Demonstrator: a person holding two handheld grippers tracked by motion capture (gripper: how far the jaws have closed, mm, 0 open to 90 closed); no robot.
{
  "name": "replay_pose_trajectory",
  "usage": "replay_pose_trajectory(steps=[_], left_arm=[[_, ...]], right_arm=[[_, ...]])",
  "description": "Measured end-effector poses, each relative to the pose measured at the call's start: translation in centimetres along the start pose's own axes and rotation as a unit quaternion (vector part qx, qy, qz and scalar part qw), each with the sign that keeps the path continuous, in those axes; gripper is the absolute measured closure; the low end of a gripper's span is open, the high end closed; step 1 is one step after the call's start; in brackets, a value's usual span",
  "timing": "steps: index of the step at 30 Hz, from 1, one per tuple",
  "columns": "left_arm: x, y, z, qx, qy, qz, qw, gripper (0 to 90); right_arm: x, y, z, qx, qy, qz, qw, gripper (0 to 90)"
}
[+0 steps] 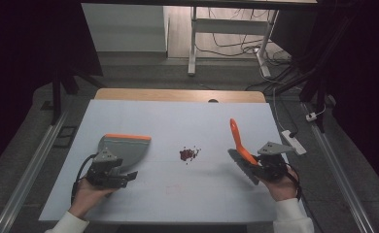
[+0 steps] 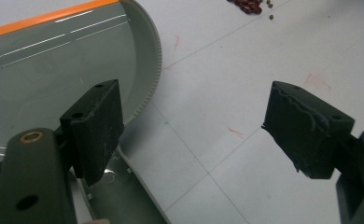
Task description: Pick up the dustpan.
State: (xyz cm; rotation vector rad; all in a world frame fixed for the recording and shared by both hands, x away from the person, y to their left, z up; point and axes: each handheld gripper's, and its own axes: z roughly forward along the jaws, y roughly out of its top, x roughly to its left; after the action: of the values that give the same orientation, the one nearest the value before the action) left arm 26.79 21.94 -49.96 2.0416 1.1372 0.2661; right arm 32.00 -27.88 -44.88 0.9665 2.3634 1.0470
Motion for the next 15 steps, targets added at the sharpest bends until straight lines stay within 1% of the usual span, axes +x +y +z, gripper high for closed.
replay_pose_trajectory(steps=[5,15], left_arm=[[-0.1,0.03,0.1,0.005,-0.002,0.002,1.0,20.3],[-0.25,0.14,0.11,0.009,-0.008,0.007,0.9999,20.3]], right_arm=[[-0.01,-0.04,0.03,0.0,-0.002,0.003,1.0,69.9],[0.16,0.0,0.19,0.004,-0.005,-0.001,1.0,70.0]])
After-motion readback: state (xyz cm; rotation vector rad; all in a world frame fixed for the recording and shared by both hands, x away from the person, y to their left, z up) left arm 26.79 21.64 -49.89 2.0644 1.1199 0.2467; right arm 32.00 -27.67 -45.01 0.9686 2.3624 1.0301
